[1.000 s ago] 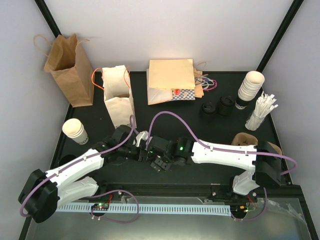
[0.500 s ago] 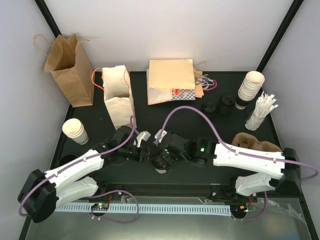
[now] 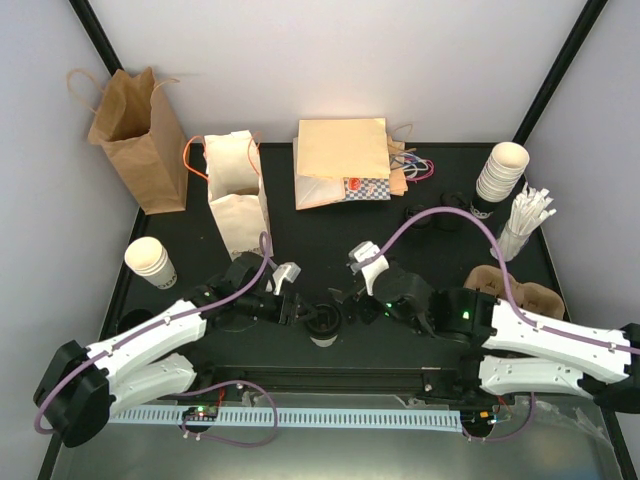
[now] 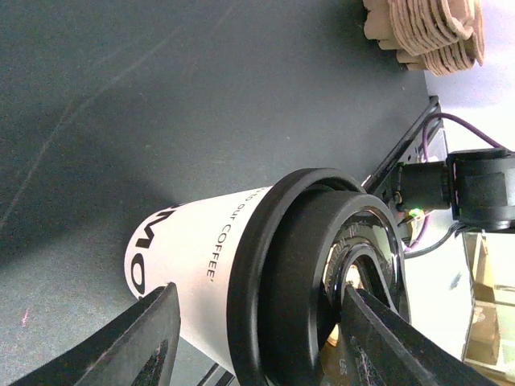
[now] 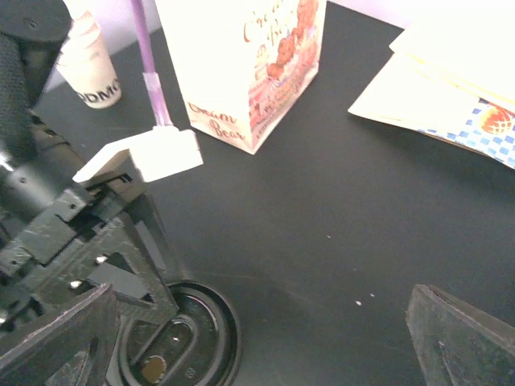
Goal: Pack the takeout coffee
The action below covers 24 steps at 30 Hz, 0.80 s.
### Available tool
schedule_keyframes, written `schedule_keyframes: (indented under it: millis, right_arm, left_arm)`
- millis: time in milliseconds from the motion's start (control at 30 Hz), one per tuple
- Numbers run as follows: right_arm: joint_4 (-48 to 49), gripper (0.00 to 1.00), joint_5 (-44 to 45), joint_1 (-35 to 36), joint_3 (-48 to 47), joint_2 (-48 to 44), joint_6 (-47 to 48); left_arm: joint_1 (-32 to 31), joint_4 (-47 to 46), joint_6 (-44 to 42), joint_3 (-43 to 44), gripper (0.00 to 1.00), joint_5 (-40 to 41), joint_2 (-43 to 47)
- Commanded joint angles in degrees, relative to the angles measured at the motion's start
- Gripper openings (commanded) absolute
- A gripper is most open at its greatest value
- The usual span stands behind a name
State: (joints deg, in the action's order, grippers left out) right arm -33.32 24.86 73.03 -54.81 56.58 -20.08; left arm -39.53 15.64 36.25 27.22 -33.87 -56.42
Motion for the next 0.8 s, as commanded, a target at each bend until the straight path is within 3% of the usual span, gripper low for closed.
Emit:
schedule_keyframes:
  millis: [0, 233, 467, 767]
  right_arm:
    - [5.5, 1.0, -2.9, 0.3, 1.4, -3.3, -3.6]
    - [-2.7, 1.0, -1.2, 0.2, 0.6, -2.5, -13.5]
    - [-0.9, 1.0, -5.8, 0.3, 5.9, -4.3, -17.1]
    - [-10.4, 1.0, -5.0, 5.1, -0.4, 6.8, -22.1]
  left_arm:
    - [-0.4, 6.0, 0.4, 0.7, 0.56, 3.9, -0.2]
    - [-0.7, 6.2, 0.6, 1.3, 0.56, 4.1, -0.1]
    - [-0.9, 5.7, 1.1, 1.4, 0.56, 4.2, -0.4]
    - [-1.2, 5.9, 1.9, 1.8, 0.57, 4.4, 0.3]
